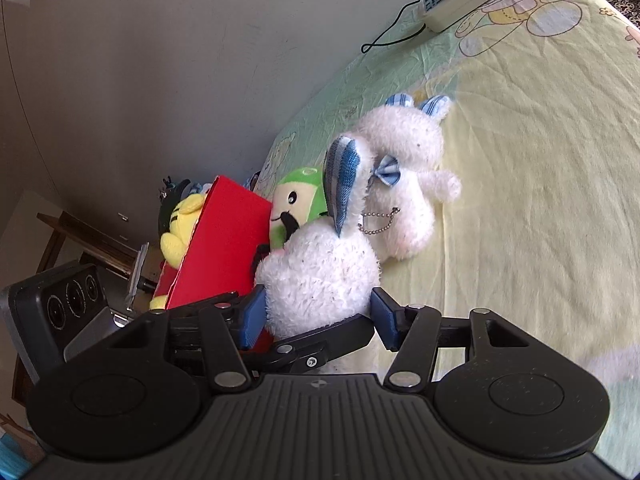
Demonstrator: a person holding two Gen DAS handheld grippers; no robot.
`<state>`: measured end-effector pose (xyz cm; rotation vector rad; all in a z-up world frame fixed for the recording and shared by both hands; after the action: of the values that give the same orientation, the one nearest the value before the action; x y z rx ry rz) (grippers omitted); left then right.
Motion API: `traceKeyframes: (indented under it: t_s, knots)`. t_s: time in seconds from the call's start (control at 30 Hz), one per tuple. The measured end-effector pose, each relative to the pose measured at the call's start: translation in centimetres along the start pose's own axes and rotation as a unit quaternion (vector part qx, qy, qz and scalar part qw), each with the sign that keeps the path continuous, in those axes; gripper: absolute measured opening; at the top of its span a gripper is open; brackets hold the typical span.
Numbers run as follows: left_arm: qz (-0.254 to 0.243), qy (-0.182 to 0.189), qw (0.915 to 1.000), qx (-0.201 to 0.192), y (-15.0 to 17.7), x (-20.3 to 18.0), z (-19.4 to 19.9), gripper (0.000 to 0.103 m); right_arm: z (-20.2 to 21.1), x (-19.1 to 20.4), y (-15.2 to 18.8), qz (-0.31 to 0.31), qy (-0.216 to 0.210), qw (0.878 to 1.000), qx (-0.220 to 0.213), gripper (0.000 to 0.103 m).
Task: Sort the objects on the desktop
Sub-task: 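Lift the white rabbit with the right gripper and carry it toward the red box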
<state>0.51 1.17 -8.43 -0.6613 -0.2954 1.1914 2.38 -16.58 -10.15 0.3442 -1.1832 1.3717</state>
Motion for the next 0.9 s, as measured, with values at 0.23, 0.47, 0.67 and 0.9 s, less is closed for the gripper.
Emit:
traceKeyframes:
  t_s: [0.23, 0.47, 0.67, 0.9]
  knots:
    - [0.018, -0.006, 0.9997, 0.018, 3.1, 1.8, 3.0, 0.069, -1.5, 3.0, 2.5, 0.024, -0.005, 0.998, 0.059, 0.058]
    - [0.052, -0.012, 0.9983, 0.026, 6.5, 5.0, 6.7, 0.069, -4.3, 7.2, 5.3, 0.060, -0.016, 0.990, 0.126, 0.057]
    - [0.048, -0.015, 0.9985, 0.023, 8.9, 8.7, 10.1, 0.069, -7.1, 11.2, 7.8, 0.079, -0.018, 0.985, 0.152, 0.056]
    - [0.044, -0.016, 0.9989, 0.008, 11.5, 14.4, 15.1, 0.069, -11.4, 17.2, 10.5, 0.103, -0.025, 0.981, 0.165, 0.056]
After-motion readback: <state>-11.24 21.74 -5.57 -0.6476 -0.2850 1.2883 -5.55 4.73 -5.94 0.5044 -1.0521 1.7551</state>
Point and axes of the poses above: each gripper's, at about its wrist camera, not at the fingertips, and z roughly against the way its jaws point, x to its left, y to its underside, the point moved 5 cm from there along -z, roughly the way its jaws point
